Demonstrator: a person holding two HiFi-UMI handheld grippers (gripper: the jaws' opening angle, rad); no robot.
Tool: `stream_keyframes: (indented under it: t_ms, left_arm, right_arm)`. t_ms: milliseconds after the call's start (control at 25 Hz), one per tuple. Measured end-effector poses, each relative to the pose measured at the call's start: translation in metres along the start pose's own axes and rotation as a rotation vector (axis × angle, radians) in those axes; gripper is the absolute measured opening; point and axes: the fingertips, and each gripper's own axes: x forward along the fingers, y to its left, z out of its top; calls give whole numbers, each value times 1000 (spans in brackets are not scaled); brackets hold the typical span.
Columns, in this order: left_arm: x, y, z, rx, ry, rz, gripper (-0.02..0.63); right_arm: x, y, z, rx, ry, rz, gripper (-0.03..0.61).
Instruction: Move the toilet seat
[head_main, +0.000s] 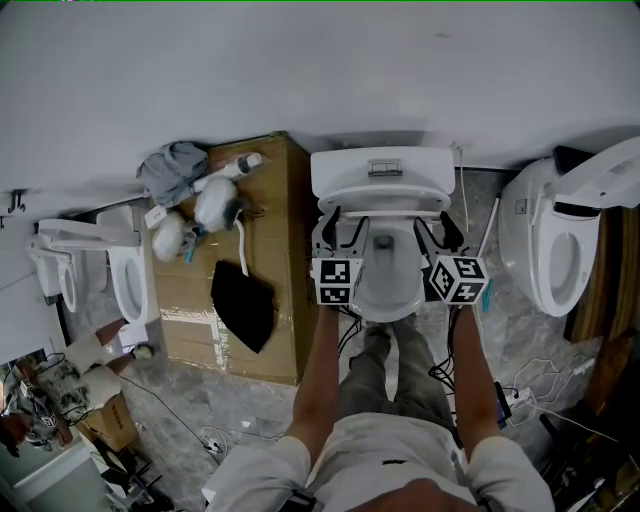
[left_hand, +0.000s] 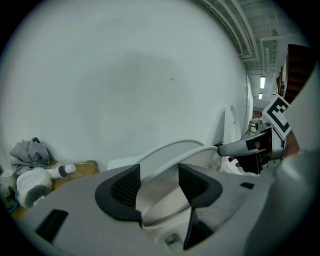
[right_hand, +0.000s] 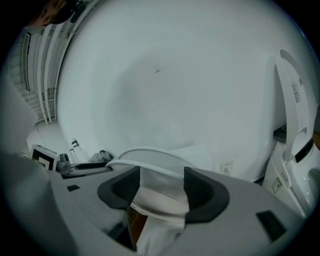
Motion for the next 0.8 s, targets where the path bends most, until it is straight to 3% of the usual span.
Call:
stream_keyframes:
  t_ms: [320, 800]
  left_arm:
    - [11, 4, 8, 27, -5, 21, 261]
    - [7, 10, 24, 5, -43, 43, 255]
  right_arm:
    - [12, -6, 9, -25, -3, -18, 288]
    - [26, -10, 22, -105, 3, -42, 288]
